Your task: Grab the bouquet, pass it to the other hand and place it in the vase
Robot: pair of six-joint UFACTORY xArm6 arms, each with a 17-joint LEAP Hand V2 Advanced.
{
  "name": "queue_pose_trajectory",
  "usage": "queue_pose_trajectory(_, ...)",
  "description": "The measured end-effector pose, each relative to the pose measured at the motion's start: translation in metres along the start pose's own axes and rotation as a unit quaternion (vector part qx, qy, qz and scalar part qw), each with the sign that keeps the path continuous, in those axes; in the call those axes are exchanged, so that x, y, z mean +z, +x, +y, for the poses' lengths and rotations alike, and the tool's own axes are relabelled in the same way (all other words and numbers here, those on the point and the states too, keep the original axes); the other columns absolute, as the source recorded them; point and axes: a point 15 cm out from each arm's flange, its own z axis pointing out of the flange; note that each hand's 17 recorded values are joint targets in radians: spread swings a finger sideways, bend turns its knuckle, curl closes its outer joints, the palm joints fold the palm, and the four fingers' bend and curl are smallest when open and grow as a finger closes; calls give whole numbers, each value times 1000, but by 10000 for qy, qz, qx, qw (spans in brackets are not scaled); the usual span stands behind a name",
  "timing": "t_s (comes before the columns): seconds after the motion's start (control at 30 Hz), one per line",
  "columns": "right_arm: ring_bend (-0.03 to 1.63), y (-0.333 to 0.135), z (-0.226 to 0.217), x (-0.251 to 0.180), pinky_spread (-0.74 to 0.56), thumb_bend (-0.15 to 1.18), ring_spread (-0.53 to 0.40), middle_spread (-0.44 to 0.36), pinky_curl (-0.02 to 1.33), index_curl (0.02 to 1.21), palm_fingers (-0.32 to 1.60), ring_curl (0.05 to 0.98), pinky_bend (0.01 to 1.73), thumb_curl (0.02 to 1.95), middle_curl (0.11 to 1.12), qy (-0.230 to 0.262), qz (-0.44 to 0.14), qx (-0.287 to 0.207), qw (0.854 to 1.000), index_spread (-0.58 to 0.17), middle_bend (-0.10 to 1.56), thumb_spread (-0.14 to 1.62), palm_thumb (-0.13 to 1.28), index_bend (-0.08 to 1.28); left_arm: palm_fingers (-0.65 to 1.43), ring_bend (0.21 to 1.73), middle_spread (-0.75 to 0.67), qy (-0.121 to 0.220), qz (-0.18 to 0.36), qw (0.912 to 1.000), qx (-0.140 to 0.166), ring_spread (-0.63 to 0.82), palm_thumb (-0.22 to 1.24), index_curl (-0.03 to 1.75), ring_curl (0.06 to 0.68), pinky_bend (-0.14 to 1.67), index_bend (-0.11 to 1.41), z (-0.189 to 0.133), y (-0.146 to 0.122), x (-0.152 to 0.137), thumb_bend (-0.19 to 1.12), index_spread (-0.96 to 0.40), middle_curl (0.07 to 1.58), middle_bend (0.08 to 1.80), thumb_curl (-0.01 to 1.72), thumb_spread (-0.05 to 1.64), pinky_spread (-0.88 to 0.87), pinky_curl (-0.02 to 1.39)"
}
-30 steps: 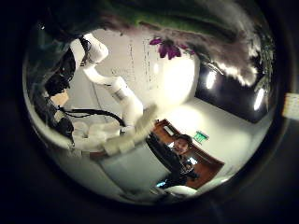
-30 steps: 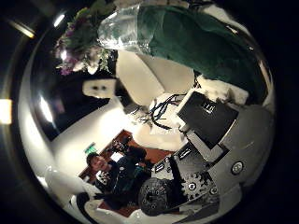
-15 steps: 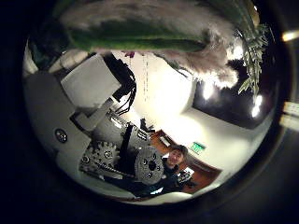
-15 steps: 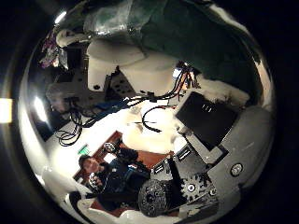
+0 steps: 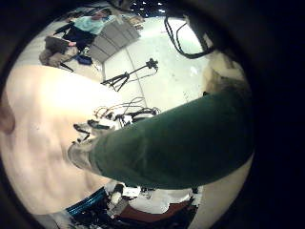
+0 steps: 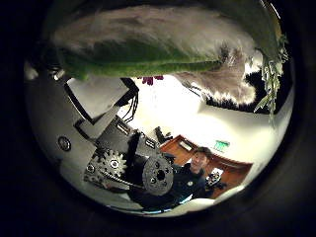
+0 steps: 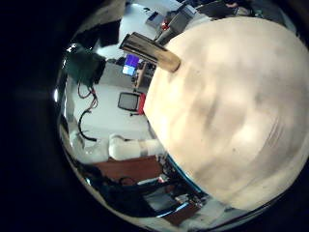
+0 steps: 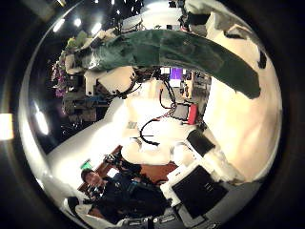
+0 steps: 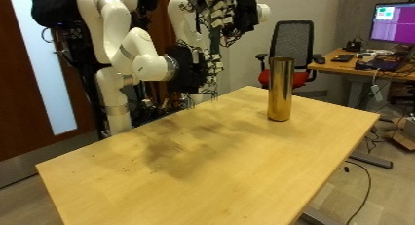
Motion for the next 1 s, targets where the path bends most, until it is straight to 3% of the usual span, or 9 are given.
queue_pose_trajectory(0.2, 583, 7, 1, -6, 239, -29, 77, 5, 544, 478, -34, 288, 445, 535, 366, 50, 11, 97, 9999, -330, 384, 939, 845, 232, 983, 1542, -543, 279, -206, 9988, 342, -391, 1078, 1016, 597, 1294, 688, -14, 26, -22, -23, -671, 1029, 1135, 804, 382, -515, 814)
queue_pose_trajectory(0.33, 479, 13, 0, -11, 290, -34, 129, 36, 484, 399, -65, 252, 413, 512, 326, 112, 7, 162, 9998, -358, 264, 938, 819, 140, 988, 1544, -537, 608, -424, 9954, 603, -390, 1083, 1101, 593, 1277, 648, -28, 51, -48, -23, -691, 1024, 1142, 827, 364, -515, 836)
queue_pose_trajectory(0.67, 347, 31, -5, -28, 297, -30, 169, 61, 391, 239, -78, 228, 361, 461, 297, 408, -65, 388, 9984, -398, 176, 945, 755, 126, 1012, 1529, -524, 1465, -941, 9788, 1081, -390, 1079, 1248, 583, 1217, 551, -46, 90, -124, -24, -723, 1012, 1143, 863, 339, -536, 887)
queue_pose_trajectory(0.87, 323, 22, -36, -37, 285, -26, 172, 72, 364, 215, -67, 231, 346, 448, 277, 949, -285, 417, 9942, -378, 170, 950, 756, 146, 1031, 1513, -519, 1912, -1098, 9676, 1232, -393, 1078, 1290, 580, 1183, 509, -48, 88, -159, -24, -730, 1007, 1134, 877, 324, -548, 910)
queue_pose_trajectory(1.0, 307, 24, -46, -38, 285, -26, 172, 74, 354, 219, -52, 234, 342, 447, 271, 975, -330, 459, 9936, -357, 172, 954, 761, 148, 1043, 1501, -519, 2136, -1222, 9605, 1300, -395, 1081, 1315, 579, 1160, 481, -50, 85, -178, -24, -734, 1006, 1123, 883, 318, -558, 925)
